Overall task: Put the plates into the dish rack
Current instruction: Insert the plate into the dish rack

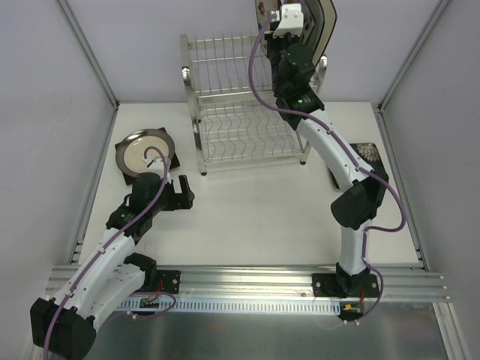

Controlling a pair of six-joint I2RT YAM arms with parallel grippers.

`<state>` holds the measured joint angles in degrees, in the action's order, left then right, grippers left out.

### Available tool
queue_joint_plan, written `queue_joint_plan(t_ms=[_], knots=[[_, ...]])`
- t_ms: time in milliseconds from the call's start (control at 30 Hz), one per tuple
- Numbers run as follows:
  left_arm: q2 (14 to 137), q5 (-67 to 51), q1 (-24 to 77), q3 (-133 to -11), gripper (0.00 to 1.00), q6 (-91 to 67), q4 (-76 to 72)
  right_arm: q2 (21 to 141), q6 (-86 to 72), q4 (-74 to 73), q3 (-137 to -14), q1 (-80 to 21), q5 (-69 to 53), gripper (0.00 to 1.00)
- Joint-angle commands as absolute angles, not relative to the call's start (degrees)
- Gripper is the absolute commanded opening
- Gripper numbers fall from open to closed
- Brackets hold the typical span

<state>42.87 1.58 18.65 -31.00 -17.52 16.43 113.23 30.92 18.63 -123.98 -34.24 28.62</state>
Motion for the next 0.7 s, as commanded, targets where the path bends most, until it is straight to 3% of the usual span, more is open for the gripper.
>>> queue_joint_plan(t_ms=[0, 200, 433, 667], knots=[[42.1, 0.7, 18.19, -31.82, 0.99, -18.54, 14.24, 110.57, 21.97, 19.69, -124.1, -41.48, 21.61, 0.17], [41.84, 0.44, 18.28, -31.73, 0.99, -18.54, 14.15, 111.62, 23.64, 19.16, -127.61, -41.92, 22.15, 0.16], [41.13, 0.35, 18.19, -31.47, 0.99, -18.54, 14.15, 113.73, 26.02, 19.87, -130.69, -40.87, 21.62, 0.04], [42.01, 0.17, 18.28, -31.73, 0.99, -18.72, 14.15, 113.73, 26.89, 19.69, -132.62, -40.78, 21.53, 0.01]])
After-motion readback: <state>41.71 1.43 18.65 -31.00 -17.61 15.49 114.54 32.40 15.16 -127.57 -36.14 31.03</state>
